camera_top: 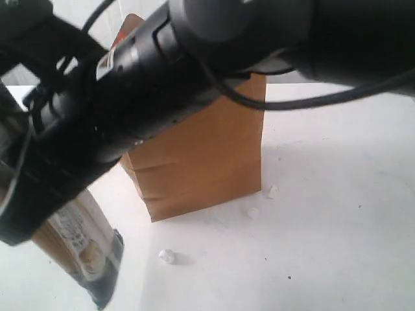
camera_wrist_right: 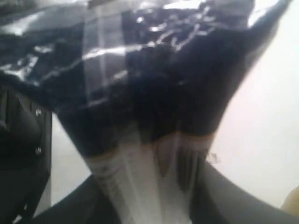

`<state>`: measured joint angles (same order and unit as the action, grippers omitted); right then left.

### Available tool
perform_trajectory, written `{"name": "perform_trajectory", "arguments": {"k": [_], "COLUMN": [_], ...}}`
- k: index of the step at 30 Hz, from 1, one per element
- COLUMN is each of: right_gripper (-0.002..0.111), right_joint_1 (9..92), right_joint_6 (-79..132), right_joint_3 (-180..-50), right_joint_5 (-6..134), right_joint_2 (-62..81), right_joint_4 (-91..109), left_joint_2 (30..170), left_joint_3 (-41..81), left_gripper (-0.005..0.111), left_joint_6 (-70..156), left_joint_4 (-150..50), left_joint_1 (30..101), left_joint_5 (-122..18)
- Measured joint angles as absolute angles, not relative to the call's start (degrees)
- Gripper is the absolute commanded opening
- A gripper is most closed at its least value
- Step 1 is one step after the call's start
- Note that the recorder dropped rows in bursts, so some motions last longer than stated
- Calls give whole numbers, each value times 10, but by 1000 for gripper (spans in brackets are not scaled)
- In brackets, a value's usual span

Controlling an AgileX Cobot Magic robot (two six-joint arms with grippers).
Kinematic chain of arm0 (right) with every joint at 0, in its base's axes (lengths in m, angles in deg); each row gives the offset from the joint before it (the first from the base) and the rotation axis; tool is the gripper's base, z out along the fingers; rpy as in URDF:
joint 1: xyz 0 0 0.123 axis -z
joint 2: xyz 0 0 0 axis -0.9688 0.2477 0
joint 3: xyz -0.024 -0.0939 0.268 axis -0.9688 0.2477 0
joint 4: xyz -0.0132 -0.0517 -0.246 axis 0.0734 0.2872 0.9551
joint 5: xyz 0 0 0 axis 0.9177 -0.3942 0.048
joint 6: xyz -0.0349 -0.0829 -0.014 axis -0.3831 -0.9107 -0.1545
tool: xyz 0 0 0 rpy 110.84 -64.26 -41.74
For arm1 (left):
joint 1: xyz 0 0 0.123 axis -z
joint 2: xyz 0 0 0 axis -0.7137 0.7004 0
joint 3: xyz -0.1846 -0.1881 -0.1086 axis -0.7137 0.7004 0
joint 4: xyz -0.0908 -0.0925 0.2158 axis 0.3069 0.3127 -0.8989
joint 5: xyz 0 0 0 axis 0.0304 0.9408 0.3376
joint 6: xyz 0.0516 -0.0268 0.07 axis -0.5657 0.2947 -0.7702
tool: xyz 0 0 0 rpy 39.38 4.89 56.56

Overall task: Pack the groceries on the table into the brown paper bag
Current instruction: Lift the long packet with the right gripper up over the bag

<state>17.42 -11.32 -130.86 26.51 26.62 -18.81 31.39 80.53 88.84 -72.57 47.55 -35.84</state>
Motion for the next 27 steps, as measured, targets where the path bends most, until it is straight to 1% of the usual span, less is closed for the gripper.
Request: {"name": "perform_trajectory", "arguments": {"k": [4, 7, 10, 12, 15, 22, 27], "right_gripper": [0, 0, 0, 0, 0, 0, 0], "right_joint_1": [174, 173, 173, 173, 180, 276, 336], "right_joint_6": [-113, -112, -119, -152, -206, -220, -212], "right_joint_3": [-1309, -1315, -1360, -1388, -1396, -1396, -1396], "right_joint_5": [336, 480, 578, 597, 631, 652, 609], "right_joint_2": [220, 202, 202, 199, 196, 183, 154], "right_joint_4": [-240, -255, -255, -260, -260, -265, -267], "left_joint_2": [314, 314, 314, 314, 314, 314, 314], "left_joint_3": [805, 805, 805, 805, 805, 805, 805], "left_gripper": [0, 0, 0, 0, 0, 0, 0], "left_joint_6": [888, 888, 888, 888, 888, 888, 888], "left_joint_4": [-726, -726, -726, -726, -726, -726, -726], "left_joint_1": [475, 475, 475, 475, 475, 475, 475], "left_joint_5": [-358, -358, -358, -358, -358, -358, -358]}}
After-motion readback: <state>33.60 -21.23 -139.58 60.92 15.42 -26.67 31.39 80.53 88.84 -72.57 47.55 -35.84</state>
